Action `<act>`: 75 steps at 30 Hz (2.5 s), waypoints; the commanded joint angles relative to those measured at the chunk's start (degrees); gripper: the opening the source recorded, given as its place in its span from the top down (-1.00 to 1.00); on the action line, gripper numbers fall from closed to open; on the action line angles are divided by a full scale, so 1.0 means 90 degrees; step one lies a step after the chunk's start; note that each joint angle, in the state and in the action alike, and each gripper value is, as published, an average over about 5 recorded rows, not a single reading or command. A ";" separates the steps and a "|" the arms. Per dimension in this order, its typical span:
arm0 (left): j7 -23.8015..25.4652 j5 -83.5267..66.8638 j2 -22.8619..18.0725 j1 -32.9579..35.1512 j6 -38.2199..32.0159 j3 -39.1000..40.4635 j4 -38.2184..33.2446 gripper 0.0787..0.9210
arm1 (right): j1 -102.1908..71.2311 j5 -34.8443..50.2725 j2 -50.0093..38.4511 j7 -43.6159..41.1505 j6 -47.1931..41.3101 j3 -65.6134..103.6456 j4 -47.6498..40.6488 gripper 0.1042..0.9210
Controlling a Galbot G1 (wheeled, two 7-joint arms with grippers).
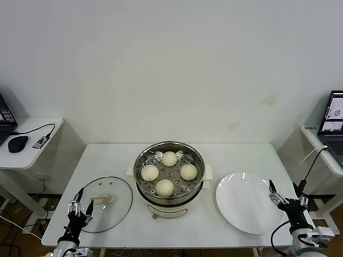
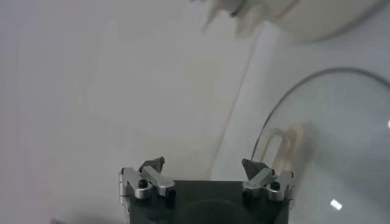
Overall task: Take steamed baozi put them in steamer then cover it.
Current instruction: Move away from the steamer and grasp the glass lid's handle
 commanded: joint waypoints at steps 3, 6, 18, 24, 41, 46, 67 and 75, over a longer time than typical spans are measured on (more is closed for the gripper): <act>-0.0152 0.0869 0.0327 -0.0378 0.0412 0.0319 0.0695 -0.77 | -0.0244 -0.0188 0.0260 0.0044 0.0115 0.0149 0.0023 -0.76; -0.0089 0.0719 0.0304 -0.0510 0.0680 0.0402 0.0733 -0.77 | -0.0262 -0.0208 0.0281 0.0038 0.0127 0.0160 0.0033 -0.76; 0.0003 0.0602 0.0243 -0.0973 0.0802 0.0570 0.0923 -0.77 | -0.0251 -0.0207 0.0355 -0.0017 0.0113 0.0274 0.0057 -0.76; 0.0187 0.0553 0.0238 -0.1031 0.0809 0.0682 0.0922 -0.77 | -0.0246 -0.0206 0.0354 -0.0039 0.0108 0.0325 0.0023 -0.76; -0.0215 0.0387 -0.0083 -0.1699 0.1398 0.0985 0.1314 -0.77 | -0.0230 -0.0255 0.0385 -0.0057 0.0141 0.0352 -0.0057 -0.76; -0.0300 0.0302 -0.0180 -0.1734 0.1515 0.1032 0.1380 -0.77 | -0.0246 -0.0292 0.0393 -0.0070 0.0158 0.0350 -0.0027 -0.76; -0.0481 0.0016 -0.0199 -0.1970 0.1417 0.1298 0.1985 -0.49 | -0.0371 -0.0347 0.0429 -0.0087 0.0195 0.0404 0.0074 -0.76; -0.0461 0.0017 -0.0174 -0.1930 0.1295 0.1298 0.1991 0.07 | -0.0347 -0.0356 0.0383 -0.0092 0.0163 0.0419 0.0081 -0.76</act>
